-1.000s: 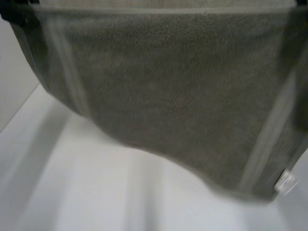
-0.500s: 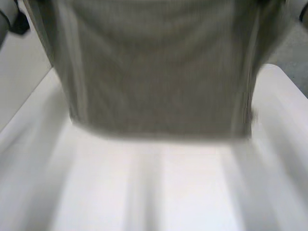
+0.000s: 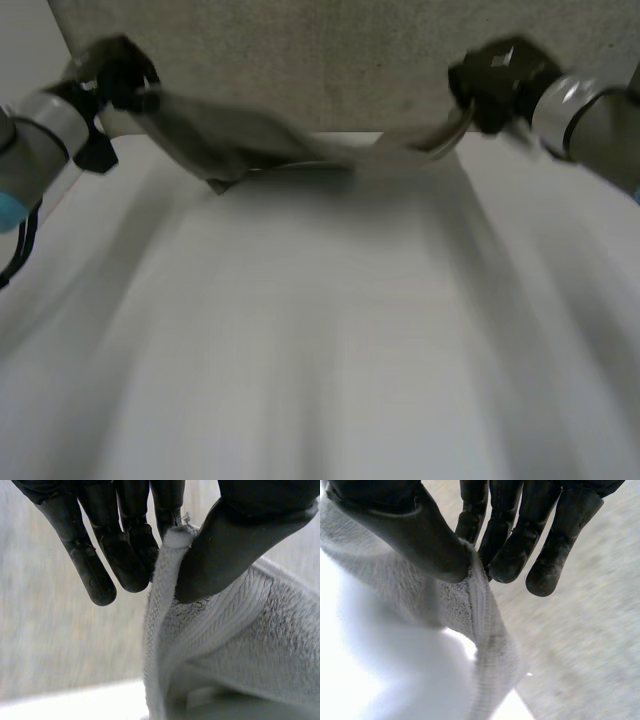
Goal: Fold the towel.
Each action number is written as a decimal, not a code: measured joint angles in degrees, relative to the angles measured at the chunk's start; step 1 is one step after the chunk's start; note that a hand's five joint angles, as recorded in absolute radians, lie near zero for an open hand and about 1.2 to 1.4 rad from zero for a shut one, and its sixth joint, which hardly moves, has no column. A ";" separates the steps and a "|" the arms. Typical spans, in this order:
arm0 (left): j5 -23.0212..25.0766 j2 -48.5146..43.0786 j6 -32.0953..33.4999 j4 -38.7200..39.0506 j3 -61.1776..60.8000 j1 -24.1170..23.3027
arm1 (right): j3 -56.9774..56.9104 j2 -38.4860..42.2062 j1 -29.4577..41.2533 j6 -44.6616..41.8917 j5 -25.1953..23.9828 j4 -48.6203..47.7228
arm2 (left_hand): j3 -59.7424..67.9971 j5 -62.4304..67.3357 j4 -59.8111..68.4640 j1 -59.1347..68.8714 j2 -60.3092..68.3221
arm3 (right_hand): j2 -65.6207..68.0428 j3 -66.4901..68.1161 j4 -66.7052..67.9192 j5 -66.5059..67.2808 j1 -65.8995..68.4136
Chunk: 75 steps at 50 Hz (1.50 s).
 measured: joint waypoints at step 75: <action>2.46 -7.13 13.55 5.41 -11.20 4.78 | 4.29 13.75 -5.48 -11.50 5.10 -8.18 | 0.32 1.24 0.23 0.00 0.36 | 1.41 0.06 0.00 1.57 0.01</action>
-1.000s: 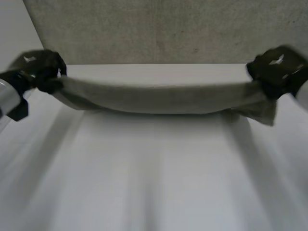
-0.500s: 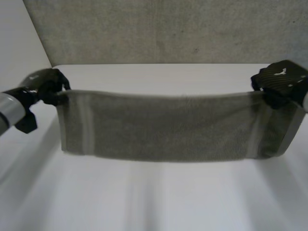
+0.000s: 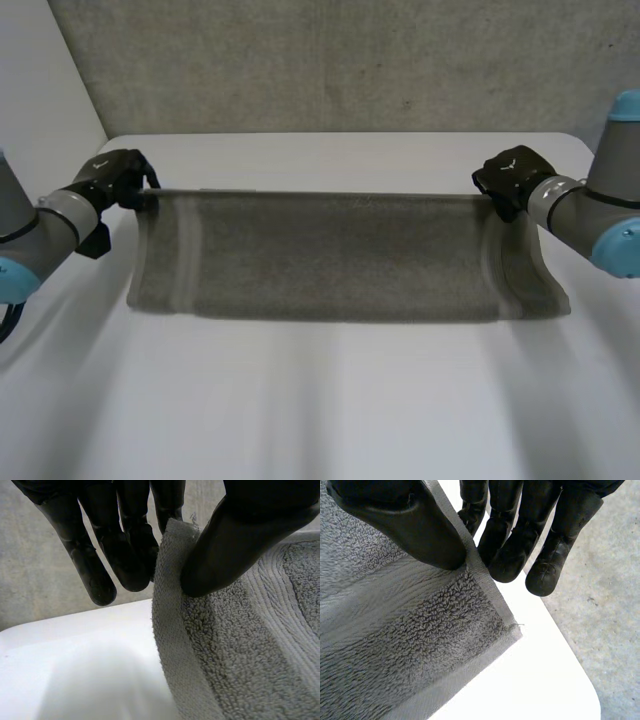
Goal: Fold the towel.
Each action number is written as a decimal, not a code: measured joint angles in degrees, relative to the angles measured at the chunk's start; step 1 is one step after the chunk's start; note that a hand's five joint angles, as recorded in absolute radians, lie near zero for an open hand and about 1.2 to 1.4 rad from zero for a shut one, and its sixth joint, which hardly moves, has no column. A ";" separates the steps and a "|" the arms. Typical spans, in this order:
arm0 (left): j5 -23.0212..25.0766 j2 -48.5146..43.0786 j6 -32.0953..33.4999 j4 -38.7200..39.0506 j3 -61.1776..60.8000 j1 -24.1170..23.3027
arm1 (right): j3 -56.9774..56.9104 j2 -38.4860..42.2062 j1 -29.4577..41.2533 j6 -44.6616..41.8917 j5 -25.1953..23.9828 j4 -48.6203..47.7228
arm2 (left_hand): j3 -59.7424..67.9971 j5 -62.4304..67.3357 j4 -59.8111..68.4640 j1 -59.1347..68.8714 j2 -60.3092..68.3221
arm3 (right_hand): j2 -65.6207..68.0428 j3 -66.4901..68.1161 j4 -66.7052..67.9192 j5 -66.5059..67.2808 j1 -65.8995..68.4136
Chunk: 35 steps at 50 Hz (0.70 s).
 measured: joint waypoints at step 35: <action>-1.61 15.19 6.62 -3.03 -11.80 -2.16 | 20.15 -22.09 0.71 9.17 2.37 -7.15 | -63.06 -61.95 -63.25 -57.47 -63.19 | -63.05 -63.74 -62.88 -64.67 -61.99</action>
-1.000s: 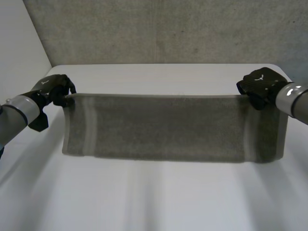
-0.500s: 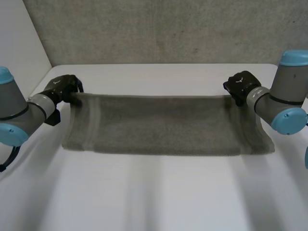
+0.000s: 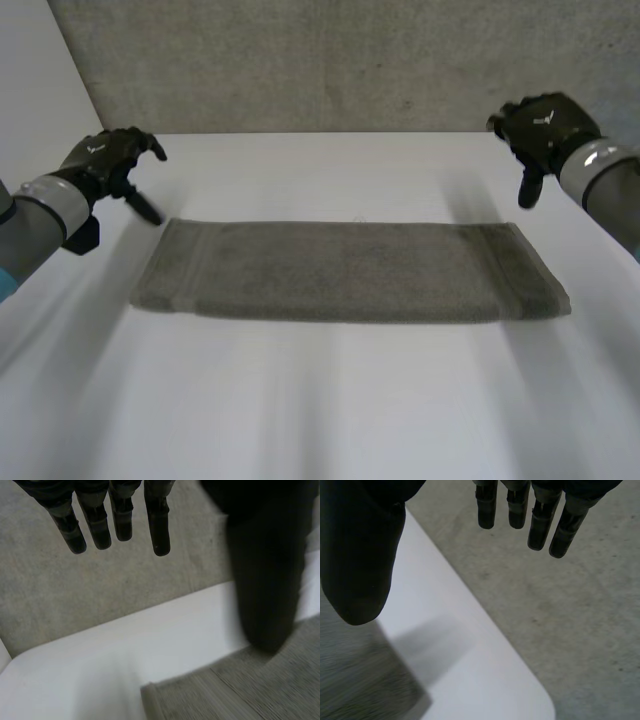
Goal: Fold the towel.
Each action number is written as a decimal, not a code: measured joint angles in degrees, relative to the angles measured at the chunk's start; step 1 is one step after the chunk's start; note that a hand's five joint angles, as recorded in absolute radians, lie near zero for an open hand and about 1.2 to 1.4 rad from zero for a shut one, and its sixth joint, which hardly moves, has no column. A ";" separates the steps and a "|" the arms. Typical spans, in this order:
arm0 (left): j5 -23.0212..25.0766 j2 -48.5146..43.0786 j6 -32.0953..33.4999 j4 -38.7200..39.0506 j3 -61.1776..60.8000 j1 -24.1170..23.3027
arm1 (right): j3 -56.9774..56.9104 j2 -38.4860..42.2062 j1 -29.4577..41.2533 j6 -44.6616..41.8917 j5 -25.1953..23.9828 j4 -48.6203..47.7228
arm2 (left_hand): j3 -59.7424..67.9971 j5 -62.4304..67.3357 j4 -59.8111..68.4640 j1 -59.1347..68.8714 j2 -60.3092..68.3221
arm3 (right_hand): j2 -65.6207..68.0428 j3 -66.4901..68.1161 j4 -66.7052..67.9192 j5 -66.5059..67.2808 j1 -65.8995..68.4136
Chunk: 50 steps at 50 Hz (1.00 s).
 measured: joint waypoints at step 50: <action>-0.78 -6.68 20.40 10.85 -13.86 -0.64 | 32.21 -0.27 -8.89 -4.57 -7.90 -15.83 | 0.21 2.11 0.11 0.11 0.13 | 15.50 15.78 15.22 16.23 15.47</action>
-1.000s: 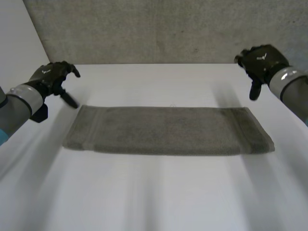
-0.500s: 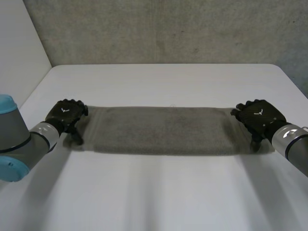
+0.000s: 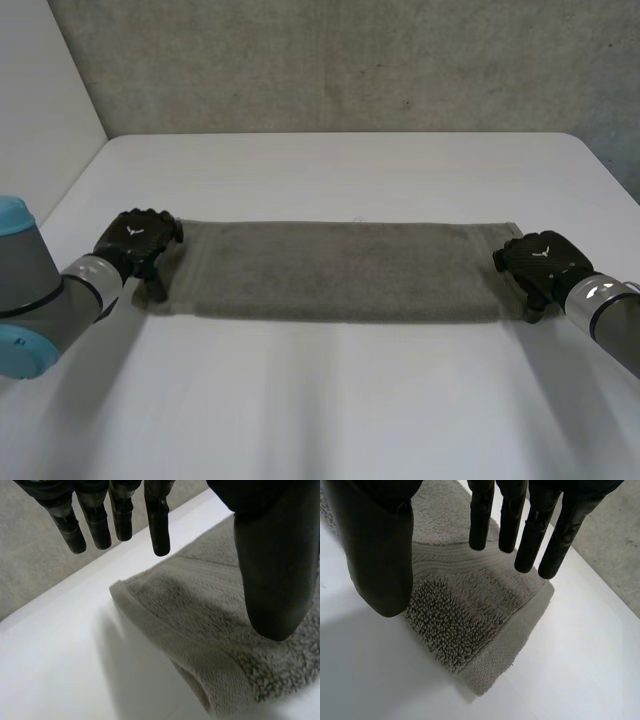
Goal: Fold the towel.
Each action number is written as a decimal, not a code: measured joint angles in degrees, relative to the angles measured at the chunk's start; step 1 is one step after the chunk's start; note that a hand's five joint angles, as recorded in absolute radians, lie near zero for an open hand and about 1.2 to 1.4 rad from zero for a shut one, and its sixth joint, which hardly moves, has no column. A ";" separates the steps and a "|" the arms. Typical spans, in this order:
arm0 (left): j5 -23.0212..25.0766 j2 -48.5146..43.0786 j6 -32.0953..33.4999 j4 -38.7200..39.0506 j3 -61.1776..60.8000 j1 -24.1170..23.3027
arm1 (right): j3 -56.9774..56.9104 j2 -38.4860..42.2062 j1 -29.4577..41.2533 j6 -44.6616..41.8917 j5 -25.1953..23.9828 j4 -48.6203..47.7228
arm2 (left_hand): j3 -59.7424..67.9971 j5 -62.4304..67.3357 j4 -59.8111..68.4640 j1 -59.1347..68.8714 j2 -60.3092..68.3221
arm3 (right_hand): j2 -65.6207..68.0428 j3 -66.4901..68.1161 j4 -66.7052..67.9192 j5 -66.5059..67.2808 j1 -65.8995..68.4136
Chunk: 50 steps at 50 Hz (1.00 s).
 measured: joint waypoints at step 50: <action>0.07 7.79 -5.90 0.00 -2.09 0.33 | -42.92 6.98 33.36 1.15 11.68 21.76 | 0.00 -0.06 0.00 0.00 0.00 | 45.32 47.65 47.58 46.58 45.83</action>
